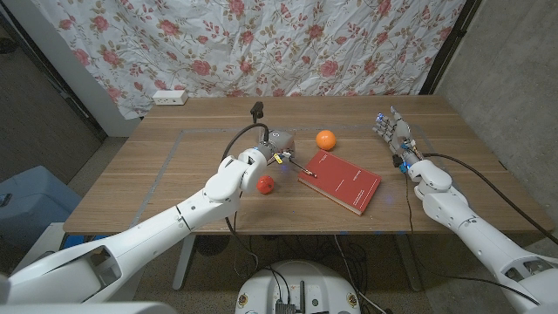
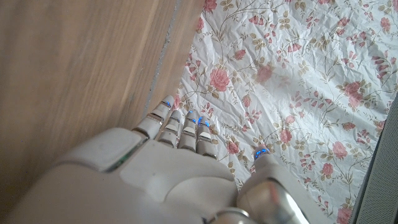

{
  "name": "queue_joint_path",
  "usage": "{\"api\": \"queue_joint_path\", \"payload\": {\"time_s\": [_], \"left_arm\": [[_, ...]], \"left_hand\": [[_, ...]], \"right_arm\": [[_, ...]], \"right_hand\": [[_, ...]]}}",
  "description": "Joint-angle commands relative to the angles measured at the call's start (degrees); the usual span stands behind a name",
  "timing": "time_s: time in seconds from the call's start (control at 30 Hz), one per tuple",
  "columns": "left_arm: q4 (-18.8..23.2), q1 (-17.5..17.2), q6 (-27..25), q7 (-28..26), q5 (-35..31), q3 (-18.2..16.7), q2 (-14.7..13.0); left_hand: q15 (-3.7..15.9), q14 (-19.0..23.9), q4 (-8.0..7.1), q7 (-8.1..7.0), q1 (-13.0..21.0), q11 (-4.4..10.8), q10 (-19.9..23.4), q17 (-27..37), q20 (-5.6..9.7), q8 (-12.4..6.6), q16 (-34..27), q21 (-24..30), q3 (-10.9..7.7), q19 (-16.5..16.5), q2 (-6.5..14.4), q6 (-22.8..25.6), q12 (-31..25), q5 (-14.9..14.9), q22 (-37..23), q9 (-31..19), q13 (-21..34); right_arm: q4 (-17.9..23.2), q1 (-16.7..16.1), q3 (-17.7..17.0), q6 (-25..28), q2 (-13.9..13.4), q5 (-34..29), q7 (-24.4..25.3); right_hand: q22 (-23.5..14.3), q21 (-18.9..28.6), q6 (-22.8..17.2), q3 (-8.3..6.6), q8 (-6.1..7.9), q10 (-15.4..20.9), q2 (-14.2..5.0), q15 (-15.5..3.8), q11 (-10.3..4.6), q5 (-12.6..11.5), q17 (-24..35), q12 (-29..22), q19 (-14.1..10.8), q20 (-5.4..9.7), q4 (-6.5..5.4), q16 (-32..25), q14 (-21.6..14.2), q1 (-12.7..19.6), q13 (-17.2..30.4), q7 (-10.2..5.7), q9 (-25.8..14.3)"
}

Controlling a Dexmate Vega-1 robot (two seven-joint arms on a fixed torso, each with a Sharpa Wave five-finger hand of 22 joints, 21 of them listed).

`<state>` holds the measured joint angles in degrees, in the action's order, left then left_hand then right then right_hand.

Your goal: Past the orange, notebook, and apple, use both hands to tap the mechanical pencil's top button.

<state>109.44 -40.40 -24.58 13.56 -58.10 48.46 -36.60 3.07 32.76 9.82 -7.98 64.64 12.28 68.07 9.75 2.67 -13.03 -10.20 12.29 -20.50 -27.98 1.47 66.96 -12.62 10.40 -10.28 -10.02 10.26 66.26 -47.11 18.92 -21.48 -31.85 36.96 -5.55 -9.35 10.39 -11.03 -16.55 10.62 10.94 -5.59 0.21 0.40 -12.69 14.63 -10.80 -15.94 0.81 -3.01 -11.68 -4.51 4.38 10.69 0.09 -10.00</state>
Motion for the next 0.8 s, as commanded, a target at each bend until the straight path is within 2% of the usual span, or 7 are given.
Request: {"api": "queue_joint_path", "payload": {"time_s": [0.03,0.23,0.63,0.8], "left_arm": [[0.20,0.61,-0.55,-0.10,4.37,-1.92,0.61],[0.04,0.86,-1.98,-0.64,6.48,-2.20,1.19],[-0.07,1.25,-5.37,-2.24,11.86,-2.85,2.47],[-0.12,1.78,-6.20,-2.97,13.49,-2.42,2.56]], "left_hand": [[10.13,0.38,-0.01,-0.12,0.22,0.57,1.22,0.07,6.68,0.21,-0.31,0.06,0.13,-0.03,0.44,0.46,-0.04,0.06,-0.09,-0.24,0.30],[10.13,0.39,-0.04,0.00,0.32,0.59,1.50,0.06,6.62,0.41,-0.23,0.04,0.30,-0.01,0.50,0.43,0.09,0.05,-0.09,-0.28,0.30],[10.10,0.38,-0.08,0.03,0.40,0.60,1.61,0.04,6.58,0.57,-0.14,0.08,0.50,-0.14,0.55,0.52,0.30,0.03,-0.08,-0.32,0.30],[10.12,0.41,-0.12,0.23,0.50,0.58,1.84,0.03,7.32,0.79,-0.10,0.20,0.66,-0.49,0.68,0.39,0.43,0.05,-0.09,-0.36,0.32]], "right_arm": [[1.09,-0.04,0.01,0.14,-0.82,-0.65,0.41],[1.60,0.00,0.33,0.33,-1.46,-1.46,0.41],[4.62,-1.78,0.84,-0.86,-3.20,-5.73,4.14],[5.65,-2.75,0.97,-2.60,-3.48,-7.71,5.67]], "right_hand": [[-0.15,0.25,-0.35,-0.60,0.14,0.19,-0.29,-0.13,0.02,-0.25,-0.06,-0.11,-0.19,-0.26,0.05,-0.21,0.23,-0.41,-0.01,-0.01,-0.08],[-0.15,0.29,-0.35,-0.66,0.14,0.21,-0.35,-0.10,0.03,-0.26,-0.09,-0.12,-0.31,-0.14,0.00,-0.24,0.23,-0.50,-0.01,0.01,-0.08],[-0.15,0.28,-0.18,-0.75,0.06,0.20,-0.32,-0.20,-0.01,-0.27,-0.17,-0.12,-0.32,-0.09,0.01,-0.27,0.24,-0.59,-0.01,-0.36,-0.08],[-0.14,0.31,-0.22,-0.94,0.09,0.34,-0.35,-0.48,-0.07,-0.30,-0.30,-0.18,-0.44,0.00,0.18,-0.37,-0.13,-0.38,-0.01,-0.36,-0.08]]}}
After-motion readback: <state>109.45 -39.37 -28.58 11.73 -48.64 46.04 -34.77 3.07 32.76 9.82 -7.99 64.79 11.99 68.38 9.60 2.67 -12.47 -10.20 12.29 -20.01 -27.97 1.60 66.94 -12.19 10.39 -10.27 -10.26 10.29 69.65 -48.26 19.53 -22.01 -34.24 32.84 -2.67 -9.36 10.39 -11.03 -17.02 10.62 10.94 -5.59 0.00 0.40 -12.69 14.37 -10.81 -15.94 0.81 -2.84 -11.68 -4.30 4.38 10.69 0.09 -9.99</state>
